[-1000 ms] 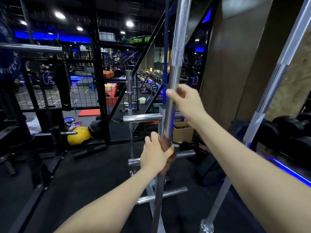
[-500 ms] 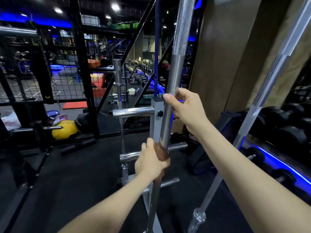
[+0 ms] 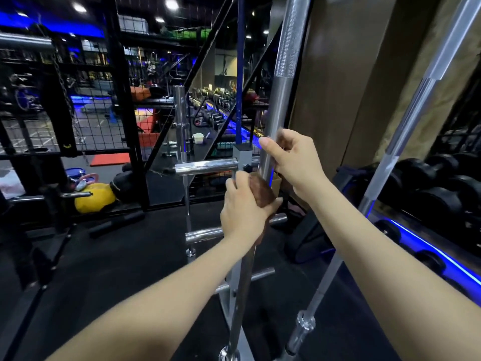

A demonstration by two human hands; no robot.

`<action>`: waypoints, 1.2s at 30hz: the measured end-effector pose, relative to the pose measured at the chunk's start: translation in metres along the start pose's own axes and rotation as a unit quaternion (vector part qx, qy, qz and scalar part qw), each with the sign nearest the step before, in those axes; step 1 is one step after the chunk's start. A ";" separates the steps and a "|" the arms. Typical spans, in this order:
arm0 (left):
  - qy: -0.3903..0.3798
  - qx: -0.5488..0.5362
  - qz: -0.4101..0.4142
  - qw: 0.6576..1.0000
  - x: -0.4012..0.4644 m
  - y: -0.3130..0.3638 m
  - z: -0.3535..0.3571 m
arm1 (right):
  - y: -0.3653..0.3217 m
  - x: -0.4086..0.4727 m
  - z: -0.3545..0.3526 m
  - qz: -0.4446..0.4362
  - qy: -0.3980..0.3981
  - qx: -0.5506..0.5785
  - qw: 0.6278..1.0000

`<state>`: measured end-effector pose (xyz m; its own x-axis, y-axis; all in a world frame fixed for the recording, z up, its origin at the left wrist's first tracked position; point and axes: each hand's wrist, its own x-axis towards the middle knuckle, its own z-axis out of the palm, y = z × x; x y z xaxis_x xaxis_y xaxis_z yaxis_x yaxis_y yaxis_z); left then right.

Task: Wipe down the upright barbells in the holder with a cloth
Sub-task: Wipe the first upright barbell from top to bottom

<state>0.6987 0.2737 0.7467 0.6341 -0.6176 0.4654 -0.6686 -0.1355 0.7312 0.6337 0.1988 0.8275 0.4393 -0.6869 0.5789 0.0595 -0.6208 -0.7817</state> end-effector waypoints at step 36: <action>-0.189 0.106 -0.110 0.970 -0.052 -0.080 0.031 | 0.019 -0.037 0.007 0.059 -0.012 -0.077 0.995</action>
<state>0.7069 0.2923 0.6486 0.6089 -0.7906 0.0643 -0.6237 -0.4271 0.6546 0.6245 0.2148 0.7896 0.4559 -0.7511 0.4775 -0.1306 -0.5871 -0.7989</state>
